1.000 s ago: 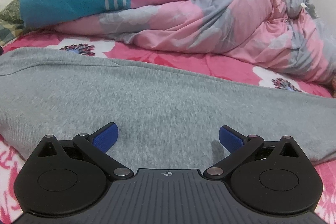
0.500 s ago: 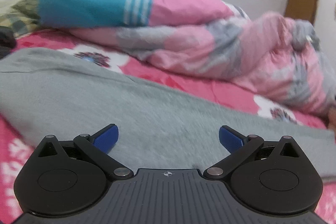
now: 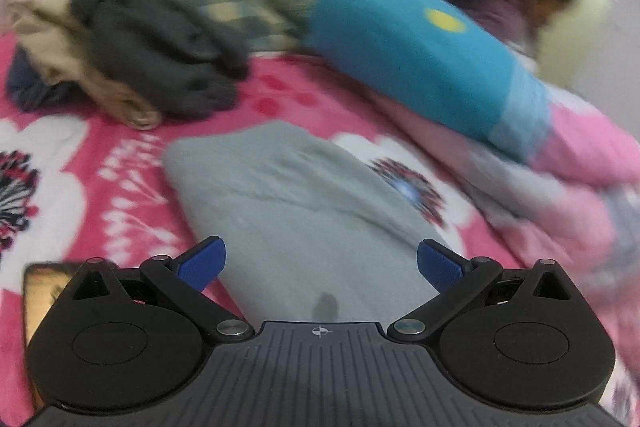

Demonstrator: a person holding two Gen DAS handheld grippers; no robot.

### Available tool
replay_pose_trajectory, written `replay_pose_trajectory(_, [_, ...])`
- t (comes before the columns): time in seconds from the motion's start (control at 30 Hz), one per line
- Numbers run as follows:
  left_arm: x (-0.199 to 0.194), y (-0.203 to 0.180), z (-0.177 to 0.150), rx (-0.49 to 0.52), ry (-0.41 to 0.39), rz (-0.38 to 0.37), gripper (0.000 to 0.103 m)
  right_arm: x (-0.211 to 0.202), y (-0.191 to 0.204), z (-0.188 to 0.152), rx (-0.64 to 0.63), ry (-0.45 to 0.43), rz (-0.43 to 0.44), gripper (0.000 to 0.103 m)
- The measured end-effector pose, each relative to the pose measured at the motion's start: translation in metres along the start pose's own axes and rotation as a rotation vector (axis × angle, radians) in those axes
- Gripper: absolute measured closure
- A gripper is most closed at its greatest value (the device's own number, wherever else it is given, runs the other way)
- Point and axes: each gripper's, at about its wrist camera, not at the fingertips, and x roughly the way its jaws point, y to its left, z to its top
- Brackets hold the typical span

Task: Fold clothes

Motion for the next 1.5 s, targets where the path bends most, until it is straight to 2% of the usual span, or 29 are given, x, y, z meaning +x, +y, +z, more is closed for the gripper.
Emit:
replay_pose_trajectory(0.1, [0.013,0.020,0.026,-0.120,0.020,0.087,0.000,0.000,-0.001,-0.002,0.003,0.003,0.000,0.021])
replay_pose_trajectory(0.23, [0.027,0.036,0.047,-0.154,0.030,0.146,0.000,0.001,-0.001,-0.003,0.000,0.008,-0.002,0.020])
replay_pose_trajectory(0.33, [0.045,0.046,0.055,-0.177,0.089,0.136,0.003,0.003,0.000,-0.003,-0.010,0.012,-0.003,0.019])
replay_pose_trajectory(0.43, [0.057,0.057,0.056,-0.246,0.126,0.161,0.006,0.004,0.001,-0.003,-0.018,0.015,-0.006,0.019])
replay_pose_trajectory(0.53, [0.067,0.068,0.055,-0.318,0.158,0.128,0.008,0.005,0.004,-0.002,-0.028,0.020,-0.009,0.018])
replay_pose_trajectory(0.67, [0.077,0.079,0.050,-0.407,0.167,0.089,0.021,0.007,0.008,-0.002,-0.040,0.025,-0.011,0.017])
replay_pose_trajectory(0.73, [0.077,0.079,0.049,-0.427,0.149,0.092,0.024,0.008,0.009,-0.002,-0.045,0.027,-0.014,0.017])
replay_pose_trajectory(0.8, [0.078,0.077,0.049,-0.434,0.138,0.096,0.035,0.008,0.009,-0.002,-0.045,0.026,-0.014,0.017])
replay_pose_trajectory(0.83, [0.079,0.076,0.050,-0.432,0.138,0.105,0.037,0.008,0.009,-0.002,-0.044,0.026,-0.014,0.017])
replay_pose_trajectory(0.9, [0.081,0.077,0.050,-0.451,0.133,0.113,0.036,0.008,0.009,-0.002,-0.043,0.026,-0.014,0.017])
replay_pose_trajectory(0.97, [0.083,0.080,0.049,-0.494,0.123,0.102,0.027,0.008,0.009,-0.002,-0.041,0.025,-0.013,0.017])
replay_pose_trajectory(1.0, [0.085,0.080,0.049,-0.512,0.114,0.085,0.019,0.007,0.008,-0.002,-0.040,0.024,-0.012,0.017])
replay_pose_trajectory(1.1, [0.088,0.075,0.051,-0.485,0.124,0.082,0.016,0.008,0.008,-0.002,-0.036,0.023,-0.009,0.017])
replay_pose_trajectory(1.17, [0.090,0.070,0.052,-0.441,0.128,0.100,0.023,0.008,0.008,-0.002,-0.035,0.023,-0.010,0.017])
replay_pose_trajectory(1.2, [0.089,0.068,0.052,-0.418,0.123,0.114,0.033,0.008,0.008,-0.002,-0.036,0.024,-0.011,0.017])
replay_pose_trajectory(1.23, [0.089,0.066,0.052,-0.396,0.118,0.128,0.049,0.008,0.008,-0.002,-0.037,0.024,-0.012,0.017])
replay_pose_trajectory(1.33, [0.085,0.065,0.050,-0.361,0.087,0.141,0.067,0.007,0.009,-0.002,-0.035,0.022,-0.014,0.017])
replay_pose_trajectory(1.5, [0.068,0.048,0.051,-0.279,0.005,0.104,0.077,0.007,0.009,-0.002,-0.032,0.019,-0.014,0.017])
